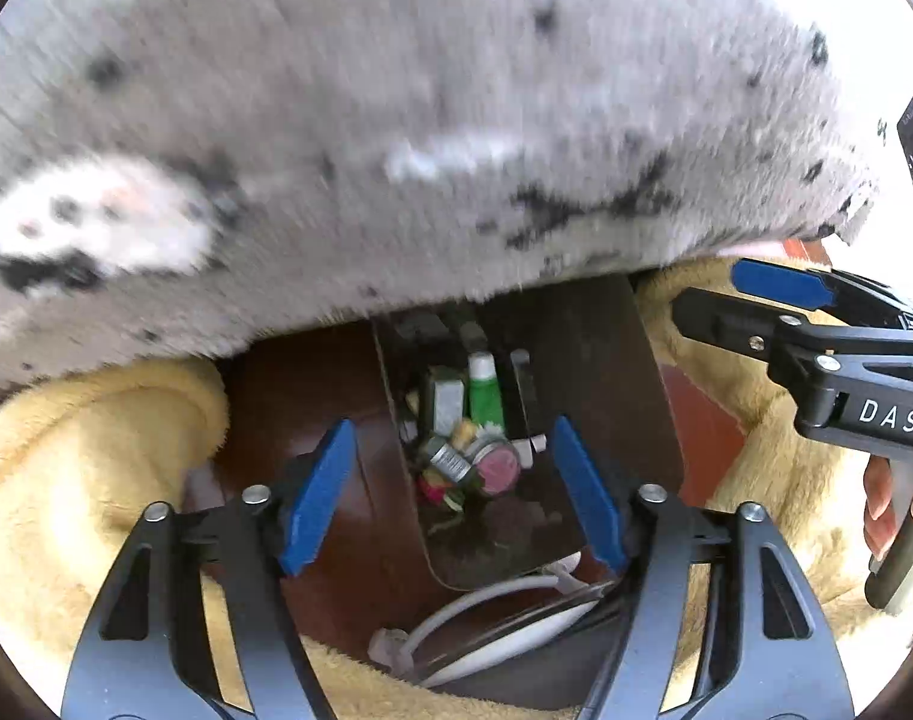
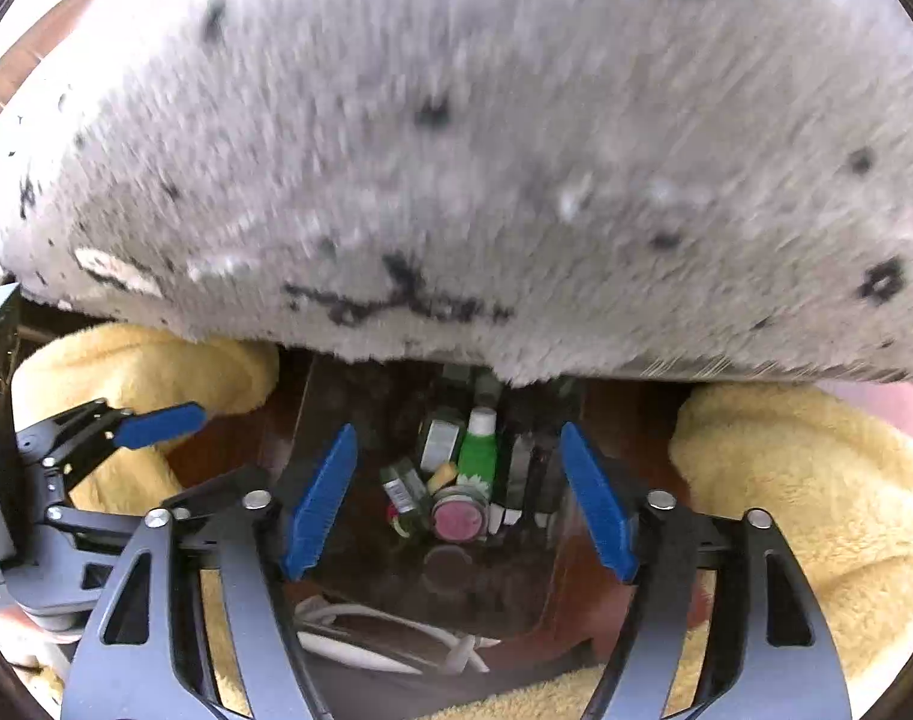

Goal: Collect trash

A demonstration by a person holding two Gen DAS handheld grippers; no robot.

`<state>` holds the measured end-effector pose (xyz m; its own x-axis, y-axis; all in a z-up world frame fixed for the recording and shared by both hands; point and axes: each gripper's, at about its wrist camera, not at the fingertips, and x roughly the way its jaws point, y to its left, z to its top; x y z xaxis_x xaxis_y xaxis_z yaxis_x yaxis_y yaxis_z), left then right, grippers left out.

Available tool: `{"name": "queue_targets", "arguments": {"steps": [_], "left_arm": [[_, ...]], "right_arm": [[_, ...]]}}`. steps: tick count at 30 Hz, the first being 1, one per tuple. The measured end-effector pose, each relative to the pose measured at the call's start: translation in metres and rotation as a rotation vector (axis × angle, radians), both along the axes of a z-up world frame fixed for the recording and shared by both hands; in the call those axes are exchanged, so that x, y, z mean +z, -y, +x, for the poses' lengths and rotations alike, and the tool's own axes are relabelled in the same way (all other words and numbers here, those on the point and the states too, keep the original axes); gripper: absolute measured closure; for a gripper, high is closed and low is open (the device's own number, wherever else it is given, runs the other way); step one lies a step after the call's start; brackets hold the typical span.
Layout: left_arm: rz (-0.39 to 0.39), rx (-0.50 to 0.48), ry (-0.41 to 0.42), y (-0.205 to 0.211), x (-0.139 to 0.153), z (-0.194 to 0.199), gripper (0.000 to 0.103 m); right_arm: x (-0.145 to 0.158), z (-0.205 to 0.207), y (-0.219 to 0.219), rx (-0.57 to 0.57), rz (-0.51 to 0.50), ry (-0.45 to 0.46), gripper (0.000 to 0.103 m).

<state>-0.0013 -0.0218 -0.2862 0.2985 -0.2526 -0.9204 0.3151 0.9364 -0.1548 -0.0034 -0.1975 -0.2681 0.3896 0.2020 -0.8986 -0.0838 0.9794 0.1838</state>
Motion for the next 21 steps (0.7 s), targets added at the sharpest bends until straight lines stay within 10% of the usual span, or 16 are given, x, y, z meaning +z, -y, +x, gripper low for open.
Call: {"name": "queue_targets", "arguments": {"steps": [10, 21], "left_arm": [[0.021, 0.089, 0.282, -0.023, 0.106, -0.007, 0.008], [0.017, 0.159, 0.558, -0.029, 0.217, -0.017, 0.008]], "right_arm": [[0.095, -0.011, 0.024, -0.082, -0.086, 0.262, 0.005], [0.215, -0.042, 0.047, -0.197, -0.177, 0.564, 0.004]]}}
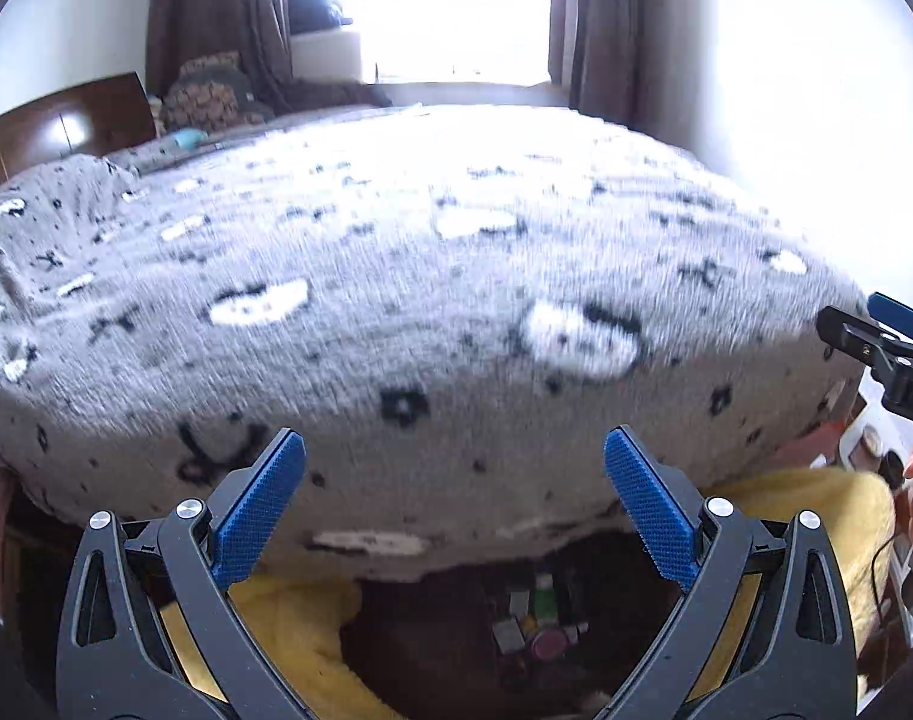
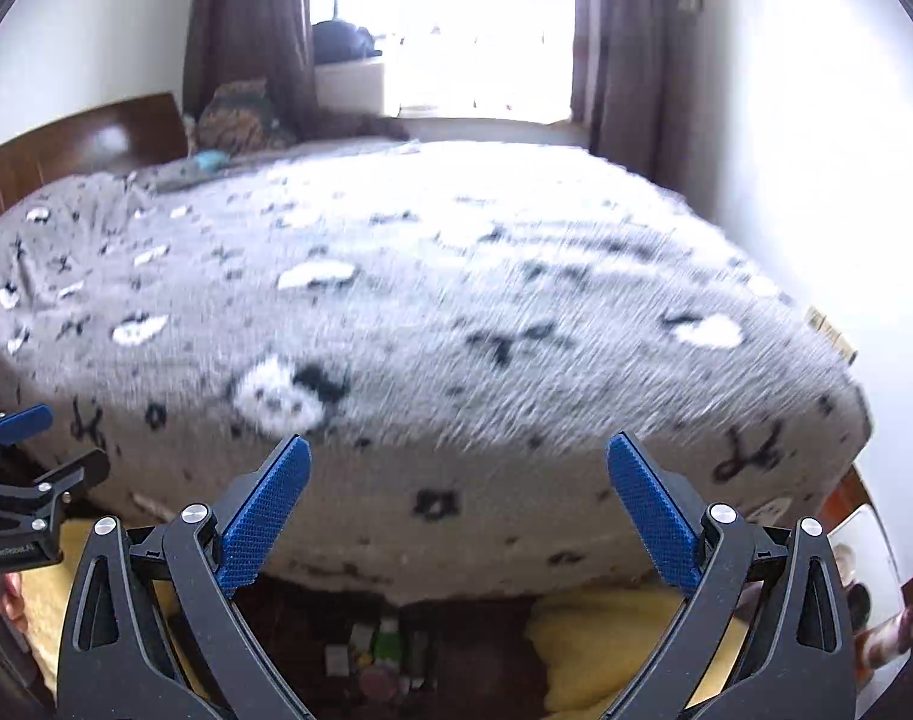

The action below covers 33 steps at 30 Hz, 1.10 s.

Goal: Collect trash

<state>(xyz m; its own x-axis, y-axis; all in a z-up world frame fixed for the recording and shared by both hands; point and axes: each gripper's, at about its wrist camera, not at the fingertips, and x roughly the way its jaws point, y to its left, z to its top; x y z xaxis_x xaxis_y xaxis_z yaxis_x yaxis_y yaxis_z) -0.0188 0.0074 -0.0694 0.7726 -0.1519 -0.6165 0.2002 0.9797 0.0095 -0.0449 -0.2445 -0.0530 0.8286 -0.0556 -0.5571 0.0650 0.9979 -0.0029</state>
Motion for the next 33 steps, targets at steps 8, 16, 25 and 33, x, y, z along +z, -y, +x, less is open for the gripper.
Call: {"name": "queue_targets", "arguments": {"steps": [8, 16, 25, 33], "left_arm": [[-0.005, 0.055, 0.230, -0.006, 0.085, -0.020, 0.008], [-0.007, 0.070, 0.364, 0.002, 0.135, -0.031, 0.008], [-0.022, 0.079, 0.376, 0.009, 0.135, -0.028, 0.008], [-0.046, 0.077, 0.358, 0.010, 0.128, -0.027, 0.008]], "right_arm": [[0.078, -0.030, 0.019, -0.085, -0.065, 0.219, 0.004], [0.120, -0.048, 0.030, -0.140, -0.056, 0.345, 0.003], [0.121, -0.042, 0.022, -0.170, -0.048, 0.359, 0.003], [0.112, -0.038, 0.015, -0.169, -0.057, 0.337, 0.003]]}}
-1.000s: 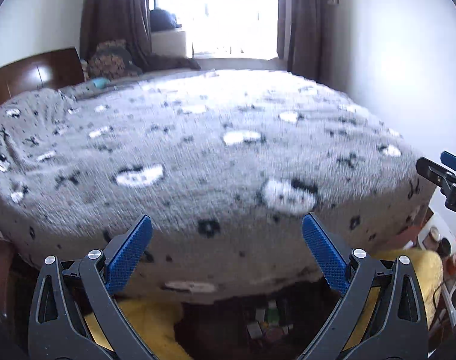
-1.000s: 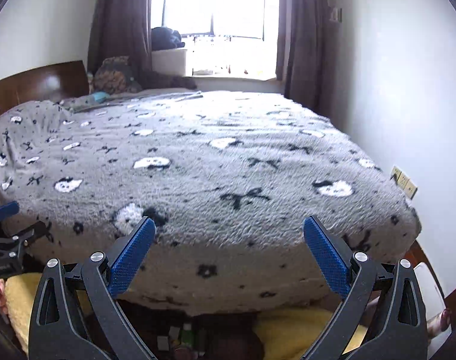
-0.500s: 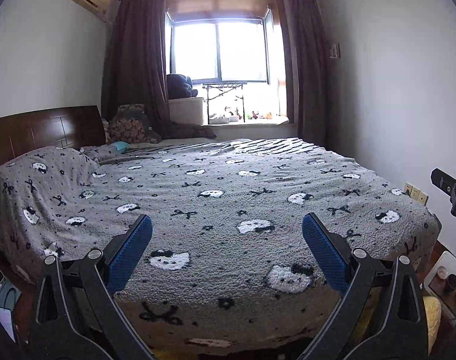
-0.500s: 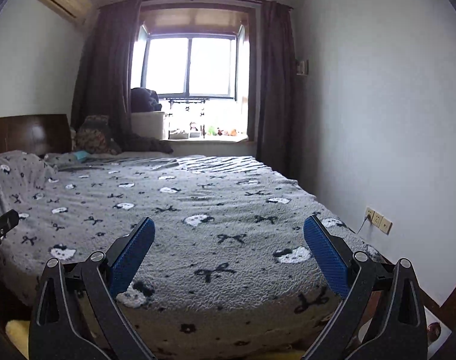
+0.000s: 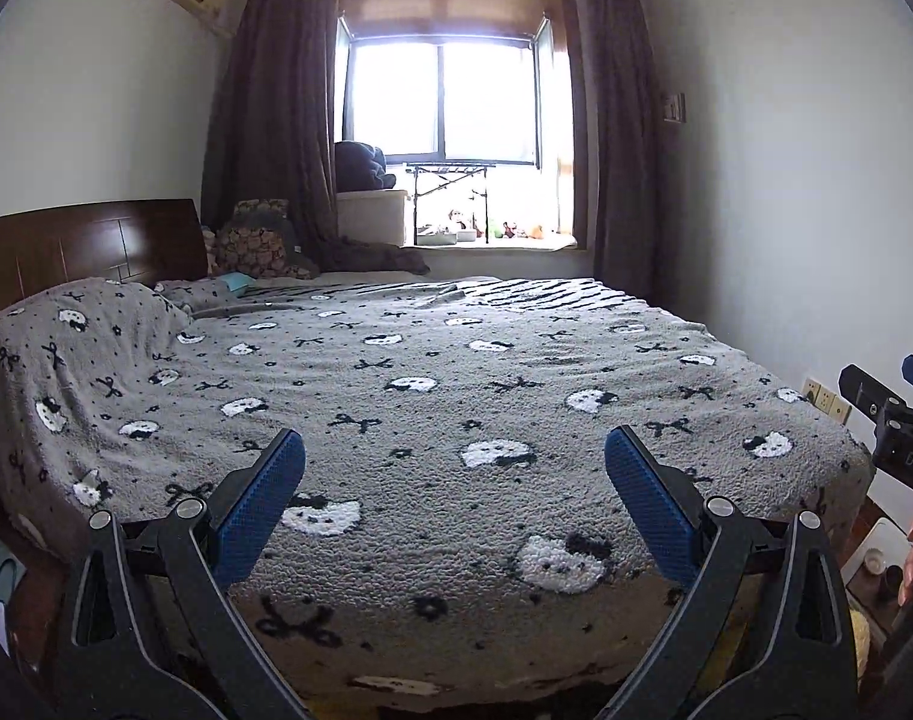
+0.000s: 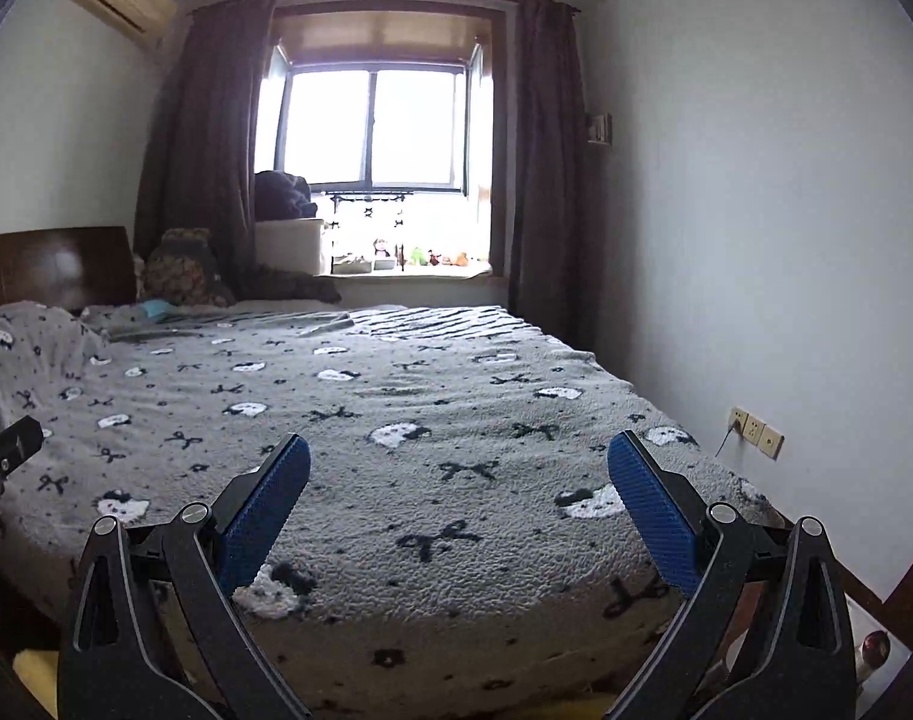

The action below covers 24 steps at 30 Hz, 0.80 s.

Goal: Collect trash

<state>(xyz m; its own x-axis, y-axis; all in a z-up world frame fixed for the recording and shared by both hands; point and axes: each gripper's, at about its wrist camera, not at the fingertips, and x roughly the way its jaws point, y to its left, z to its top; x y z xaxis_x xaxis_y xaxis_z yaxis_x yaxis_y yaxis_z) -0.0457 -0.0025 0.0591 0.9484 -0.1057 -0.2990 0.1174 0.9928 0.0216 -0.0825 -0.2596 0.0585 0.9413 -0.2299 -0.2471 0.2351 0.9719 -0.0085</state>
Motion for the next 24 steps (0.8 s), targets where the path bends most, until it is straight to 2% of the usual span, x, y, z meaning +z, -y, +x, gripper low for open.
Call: {"name": "queue_targets", "arguments": {"steps": [24], "left_arm": [[-0.006, -0.003, 0.004, 0.0038, 0.0021, -0.0031, 0.008]], "right_arm": [[-0.0040, 0.0011, -0.0051, 0.032, 0.017, -0.007, 0.003]]}}
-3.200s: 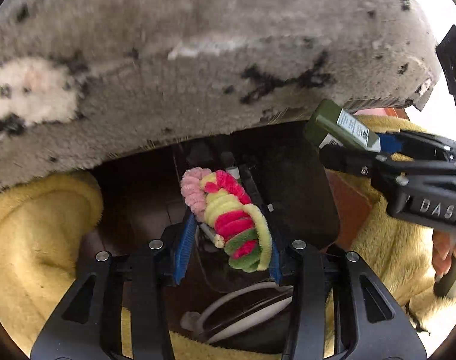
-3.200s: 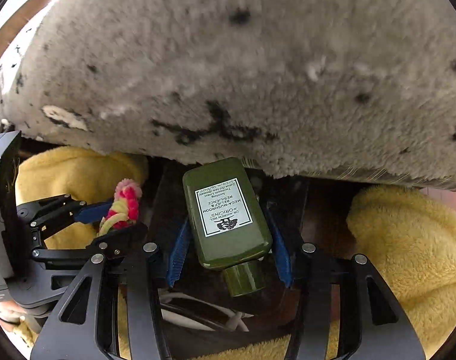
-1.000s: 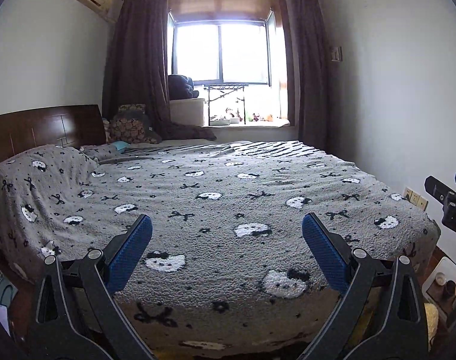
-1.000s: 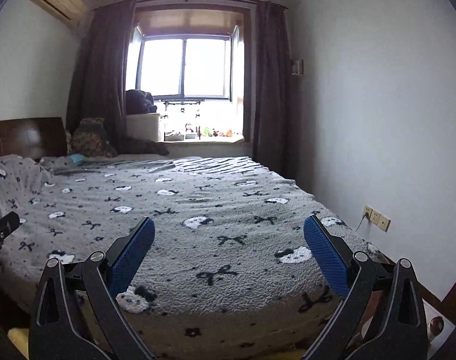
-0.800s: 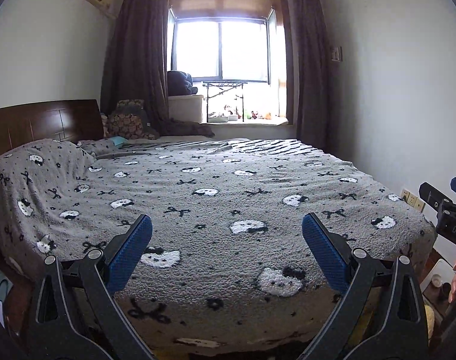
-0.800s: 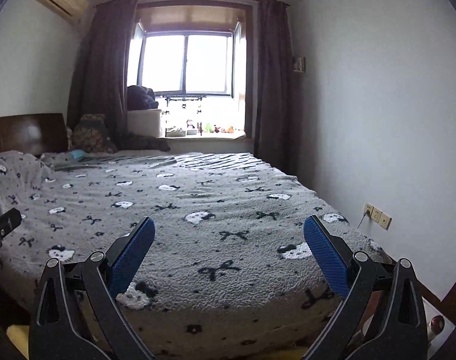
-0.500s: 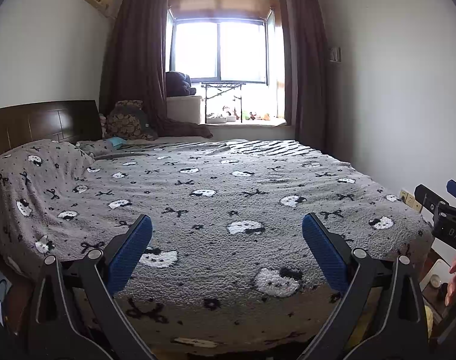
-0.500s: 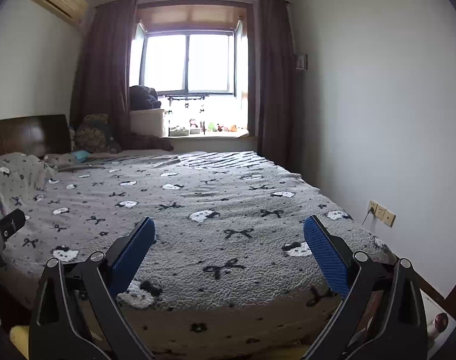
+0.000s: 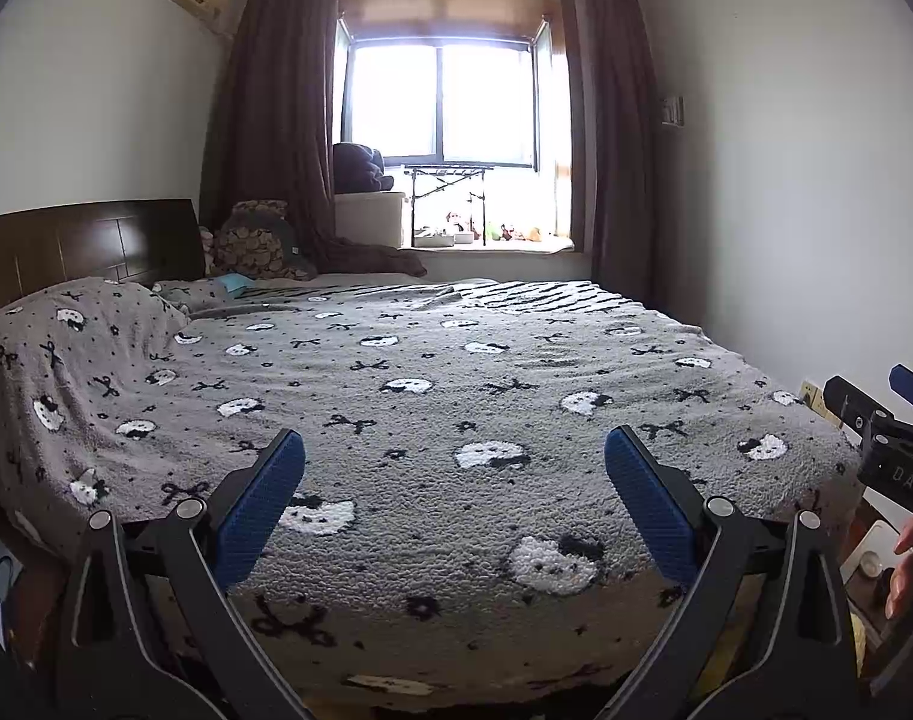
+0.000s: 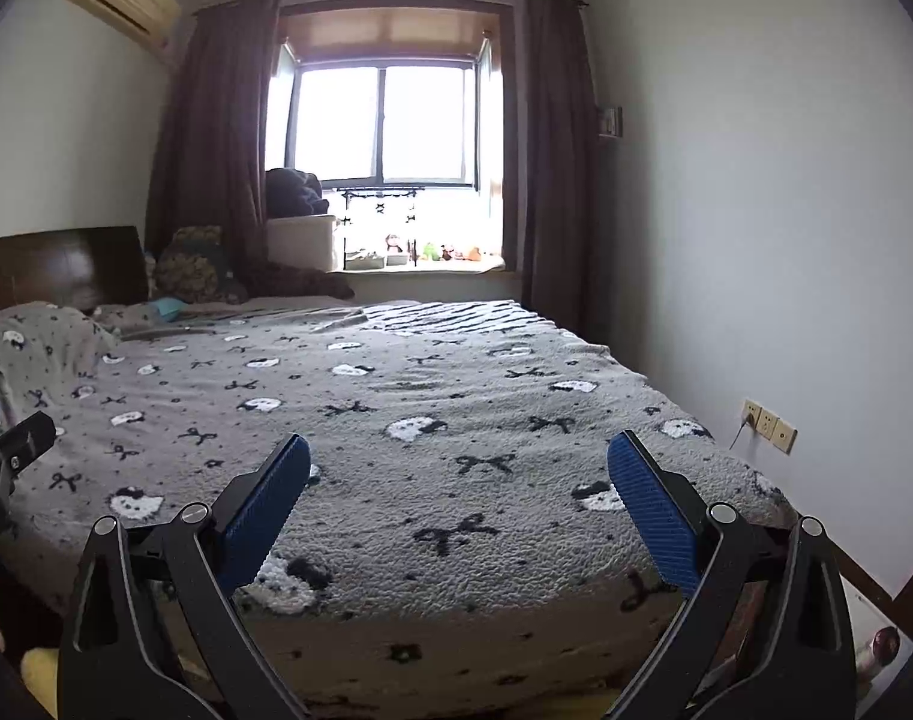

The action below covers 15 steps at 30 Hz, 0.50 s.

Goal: Collect trash

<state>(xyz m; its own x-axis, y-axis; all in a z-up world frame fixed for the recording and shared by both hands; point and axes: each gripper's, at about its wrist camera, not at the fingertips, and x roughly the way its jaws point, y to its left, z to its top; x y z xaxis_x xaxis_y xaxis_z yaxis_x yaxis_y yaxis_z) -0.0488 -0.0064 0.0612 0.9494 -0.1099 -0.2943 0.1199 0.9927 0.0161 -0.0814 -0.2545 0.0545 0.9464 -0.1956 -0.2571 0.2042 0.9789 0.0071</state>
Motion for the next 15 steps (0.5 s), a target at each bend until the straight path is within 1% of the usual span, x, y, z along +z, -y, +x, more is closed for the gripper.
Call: {"name": "queue_targets", "arguments": {"steps": [15], "left_arm": [[-0.003, 0.001, 0.004, 0.0000, 0.0002, -0.0004, 0.008]], "right_arm": [[-0.0007, 0.0000, -0.0016, 0.009, 0.001, 0.001, 0.003]]}}
